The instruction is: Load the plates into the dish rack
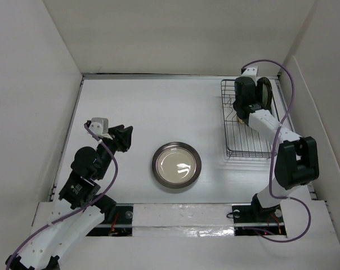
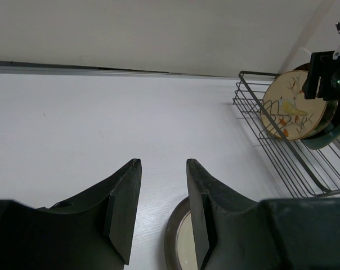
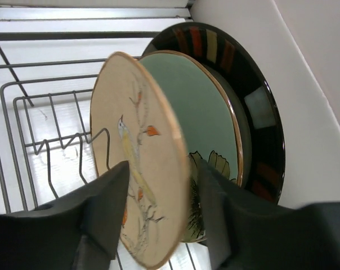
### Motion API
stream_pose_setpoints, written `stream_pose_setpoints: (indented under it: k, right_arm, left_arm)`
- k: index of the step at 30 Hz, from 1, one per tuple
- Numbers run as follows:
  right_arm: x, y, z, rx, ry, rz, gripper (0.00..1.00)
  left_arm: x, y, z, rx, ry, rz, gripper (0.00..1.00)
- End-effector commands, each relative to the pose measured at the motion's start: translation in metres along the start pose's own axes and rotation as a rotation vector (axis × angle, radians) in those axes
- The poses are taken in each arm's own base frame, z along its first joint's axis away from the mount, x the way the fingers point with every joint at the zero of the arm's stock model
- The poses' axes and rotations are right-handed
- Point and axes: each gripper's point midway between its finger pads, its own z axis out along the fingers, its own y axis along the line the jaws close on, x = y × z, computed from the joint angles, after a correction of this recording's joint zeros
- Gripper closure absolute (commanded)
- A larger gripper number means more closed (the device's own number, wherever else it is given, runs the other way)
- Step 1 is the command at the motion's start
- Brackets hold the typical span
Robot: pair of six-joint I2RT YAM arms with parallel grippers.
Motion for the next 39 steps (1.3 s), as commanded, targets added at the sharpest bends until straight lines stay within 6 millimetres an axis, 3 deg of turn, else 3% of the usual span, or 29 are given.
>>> stream_pose_setpoints:
  k: [1,5,9,11,13,15,16,17,18,19,21,25,27,28,31,35,39]
  right_arm:
    - [-0.034,-0.005,-0.017,-0.021,-0.080,0.188,0.32]
    - [-0.063,-0.018,-0.044,-0.073,-0.151,0.280,0.30]
    - [-0.097,0.006,-0.091,-0.288,-0.248,0.336,0.34]
    - [-0.100,0.039,-0.121,-0.457,-0.279,0.324,0.66]
    - [-0.101,0.088,-0.159,-0.759,-0.287,0.309,1.00]
    - [-0.085,0.143,-0.216,-1.125,-0.260,0.223,1.00]
    - [-0.066,0.168,-0.228,-1.220,-0.199,0.180,1.00]
    - [-0.055,0.188,-0.254,-1.323,-0.178,0.135,1.00]
    - [-0.046,0.200,-0.266,-1.387,-0.155,0.110,1.00]
    - [-0.017,0.216,-0.266,-1.409,-0.058,0.061,0.96]
    - [0.005,0.230,-0.274,-1.453,0.005,0.001,0.88]
    - [0.057,0.248,-0.274,-1.483,0.180,-0.037,0.45]
    - [0.082,0.257,-0.267,-1.470,0.253,-0.064,0.36]
    - [0.092,0.256,-0.258,-1.441,0.275,-0.066,0.26]
    - [0.108,0.255,-0.250,-1.430,0.330,-0.052,0.18]
    - [0.137,0.255,-0.232,-1.355,0.412,-0.088,0.14]
    - [0.158,0.257,-0.235,-1.382,0.497,-0.074,0.15]
  left_arm:
    - [-0.010,-0.002,0.002,0.006,-0.038,-0.015,0.65]
    - [-0.012,0.001,0.001,-0.010,-0.050,-0.017,0.65]
    - [-0.008,0.000,0.004,-0.008,-0.029,-0.010,0.65]
    - [-0.007,0.002,0.005,-0.022,-0.027,-0.009,0.65]
    - [-0.005,0.003,0.006,-0.026,-0.019,-0.007,0.65]
    - [-0.006,0.002,0.005,-0.022,-0.019,-0.007,0.66]
    - [-0.007,0.002,0.005,-0.022,-0.025,-0.006,0.66]
    - [-0.007,0.004,0.005,-0.032,-0.028,-0.006,0.67]
    - [-0.007,0.005,0.005,-0.036,-0.029,-0.006,0.67]
    - [-0.005,0.005,0.006,-0.038,-0.022,-0.005,0.67]
    - [-0.005,0.003,0.005,-0.026,-0.019,-0.010,0.68]
    - [-0.005,0.003,0.006,-0.024,-0.021,-0.008,0.68]
    - [-0.004,0.000,0.006,-0.009,-0.011,-0.008,0.68]
    - [-0.005,0.000,0.005,-0.008,-0.015,-0.009,0.68]
    - [-0.007,0.003,0.004,-0.021,-0.031,-0.013,0.67]
    - [-0.011,0.000,0.001,-0.006,-0.042,-0.017,0.67]
    - [-0.012,0.001,0.000,-0.008,-0.045,-0.019,0.67]
